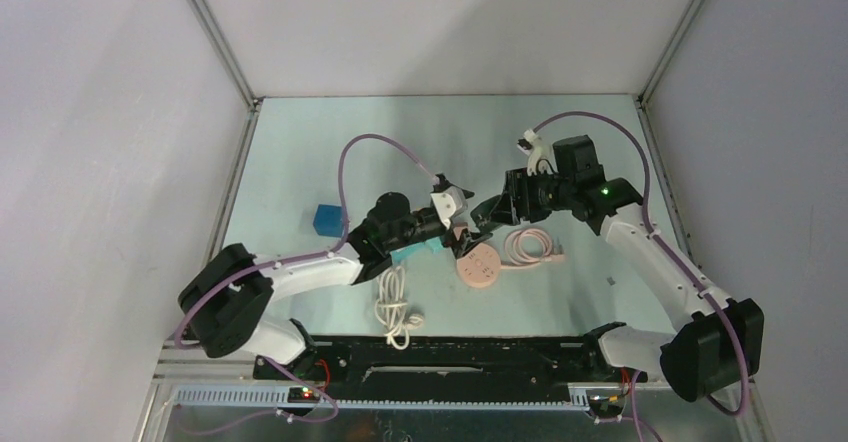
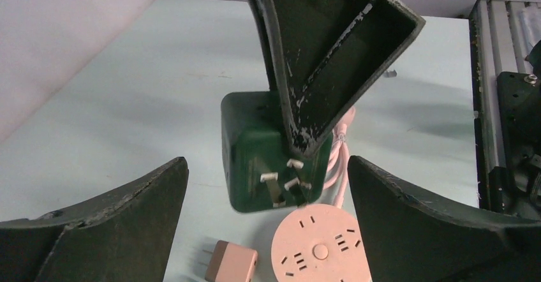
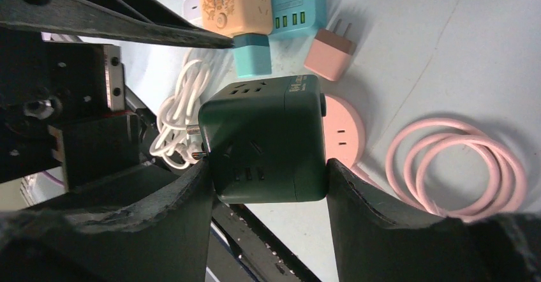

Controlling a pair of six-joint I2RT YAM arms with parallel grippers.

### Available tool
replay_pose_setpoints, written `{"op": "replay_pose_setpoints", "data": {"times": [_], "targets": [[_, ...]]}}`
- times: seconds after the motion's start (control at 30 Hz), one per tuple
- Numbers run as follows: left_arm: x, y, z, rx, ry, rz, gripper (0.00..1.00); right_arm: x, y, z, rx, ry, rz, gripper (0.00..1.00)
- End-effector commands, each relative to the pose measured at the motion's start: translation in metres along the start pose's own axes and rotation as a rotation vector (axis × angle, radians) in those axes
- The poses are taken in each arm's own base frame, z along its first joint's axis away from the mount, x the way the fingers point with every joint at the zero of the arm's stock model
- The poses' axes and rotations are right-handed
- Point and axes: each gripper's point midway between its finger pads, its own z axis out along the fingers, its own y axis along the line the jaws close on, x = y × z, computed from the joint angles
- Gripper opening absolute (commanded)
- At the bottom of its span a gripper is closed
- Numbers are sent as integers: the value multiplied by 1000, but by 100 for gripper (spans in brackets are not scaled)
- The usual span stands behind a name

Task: Insert the plug
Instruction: Insert the plug into the socket.

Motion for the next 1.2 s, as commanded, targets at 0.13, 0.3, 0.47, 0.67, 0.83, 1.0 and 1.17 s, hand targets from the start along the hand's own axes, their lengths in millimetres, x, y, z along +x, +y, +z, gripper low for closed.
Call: {"op": "replay_pose_setpoints", "data": {"times": [0.13, 0.3, 0.47, 0.67, 0.83, 1.0, 1.17], "targets": [[-26, 6, 28, -31, -64, 83, 93, -13, 24, -4, -67, -60, -21, 34], [-22, 9, 34, -44, -45, 93, 74, -12, 25, -7, -63, -63, -21, 34], [-24, 12, 32, -56, -40, 102, 18, -12, 24, -8, -54, -67, -22, 40], [-31, 15, 18, -88, -51, 125, 0, -17, 18, -20, -54, -99, 0, 83], [-39, 3, -5, -60, -115, 177, 0, -25, 24, -41, -191, -172, 42, 100], [-61, -18, -28, 14, -231, 217, 0, -23, 41, -49, -346, -154, 74, 100], [-77, -40, -41, 118, -279, 239, 0, -22, 68, -57, -529, -126, 78, 100]]}}
